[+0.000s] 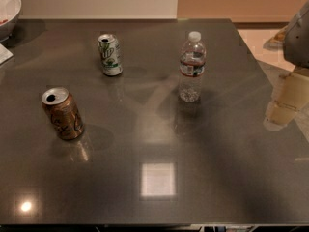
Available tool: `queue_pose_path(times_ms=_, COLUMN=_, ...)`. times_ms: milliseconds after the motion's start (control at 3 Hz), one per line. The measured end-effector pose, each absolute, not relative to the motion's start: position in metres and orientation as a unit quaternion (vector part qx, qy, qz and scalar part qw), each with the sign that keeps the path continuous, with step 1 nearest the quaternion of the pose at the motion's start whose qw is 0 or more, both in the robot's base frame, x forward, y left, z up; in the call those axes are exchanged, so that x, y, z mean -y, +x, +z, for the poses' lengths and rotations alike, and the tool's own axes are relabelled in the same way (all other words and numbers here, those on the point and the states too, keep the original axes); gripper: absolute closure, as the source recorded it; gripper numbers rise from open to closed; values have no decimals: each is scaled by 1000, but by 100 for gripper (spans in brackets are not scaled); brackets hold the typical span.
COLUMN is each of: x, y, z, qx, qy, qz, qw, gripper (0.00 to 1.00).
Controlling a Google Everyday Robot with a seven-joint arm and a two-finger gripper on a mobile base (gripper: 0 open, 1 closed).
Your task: Move water bottle near 7up can
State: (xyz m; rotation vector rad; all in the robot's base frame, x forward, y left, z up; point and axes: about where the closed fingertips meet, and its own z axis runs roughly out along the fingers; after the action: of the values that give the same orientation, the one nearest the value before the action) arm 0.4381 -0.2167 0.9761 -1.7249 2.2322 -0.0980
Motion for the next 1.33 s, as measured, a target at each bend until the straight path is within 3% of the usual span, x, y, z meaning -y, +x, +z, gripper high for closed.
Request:
queue_pose_path(times_ms=667, x=215, y=445, z=974, qx=-782, qy=-601, qz=-30, qw=161, gripper=0)
queue_pose_path(times_ms=1333, x=200, y=498, z=954, qx=-789, qy=-583, qz=17, qw=192, gripper=0)
